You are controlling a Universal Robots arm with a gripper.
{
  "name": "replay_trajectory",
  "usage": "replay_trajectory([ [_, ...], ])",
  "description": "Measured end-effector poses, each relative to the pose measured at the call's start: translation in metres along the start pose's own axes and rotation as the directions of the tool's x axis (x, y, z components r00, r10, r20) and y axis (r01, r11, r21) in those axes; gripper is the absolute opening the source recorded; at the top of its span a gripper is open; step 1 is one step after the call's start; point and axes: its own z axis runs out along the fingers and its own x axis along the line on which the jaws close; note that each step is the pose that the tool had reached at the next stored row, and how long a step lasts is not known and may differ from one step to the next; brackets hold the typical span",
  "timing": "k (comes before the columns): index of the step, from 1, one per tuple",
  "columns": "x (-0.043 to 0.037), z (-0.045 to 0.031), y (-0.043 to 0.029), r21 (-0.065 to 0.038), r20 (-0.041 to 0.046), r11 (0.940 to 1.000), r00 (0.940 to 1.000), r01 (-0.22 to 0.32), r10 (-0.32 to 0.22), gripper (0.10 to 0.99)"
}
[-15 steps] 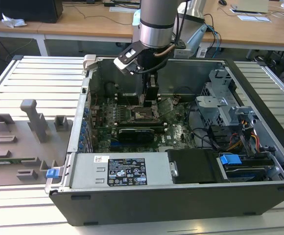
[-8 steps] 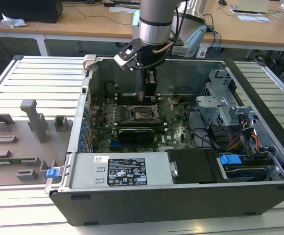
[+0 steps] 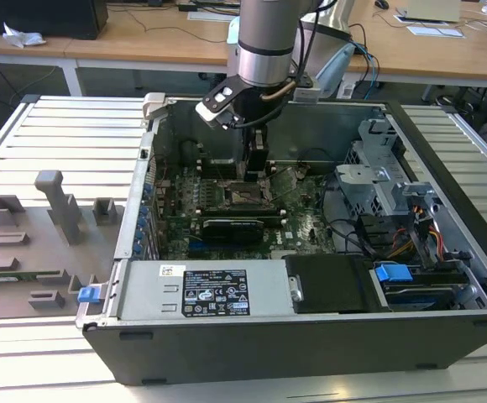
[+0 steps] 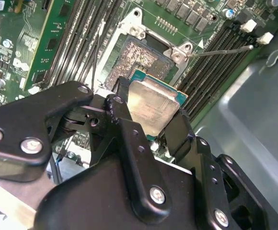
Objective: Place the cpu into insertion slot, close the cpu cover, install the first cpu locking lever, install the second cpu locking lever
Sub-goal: 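Place the cpu into insertion slot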
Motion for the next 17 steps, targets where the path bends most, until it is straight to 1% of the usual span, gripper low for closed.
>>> replay_trajectory([
  [3, -0.0051, 0.0015, -0.0008, 0.0, 0.0002, 1.0, 1.0, 0.0, 0.0, 0.545],
  [4, -0.0107, 0.0029, -0.0011, 0.0, 0.0001, 1.0, 1.0, 0.0, 0.0, 0.545],
  [6, -0.0115, 0.0063, -0.001, 0.0, 0.0001, 1.0, 1.0, 0.0, 0.0, 0.545],
  [8, -0.0114, 0.0139, -0.0009, 0.0, 0.0001, 1.0, 1.0, 0.0, 0.0, 0.545],
  [9, -0.0114, 0.0179, -0.002, 0.0, 0.0001, 1.0, 1.0, 0.0, 0.0, 0.545],
  [11, -0.012, 0.0223, -0.0054, 0.0, 0.0002, 1.0, 1.0, 0.0, 0.0, 0.545],
  [13, -0.0149, 0.0274, -0.006, 0.0, 0.0001, 1.0, 1.0, 0.0, 0.0, 0.545],
  [15, -0.0149, 0.0323, -0.0059, 0.0, 0.0, 1.0, 1.0, 0.0, 0.0, 0.545],
  [16, -0.0148, 0.0361, -0.0058, 0.0, -0.0001, 1.0, 1.0, 0.0, 0.0, 0.545],
  [17, -0.0147, 0.0376, -0.0057, 0.0, -0.0001, 1.0, 1.0, 0.0, 0.0, 0.545],
])
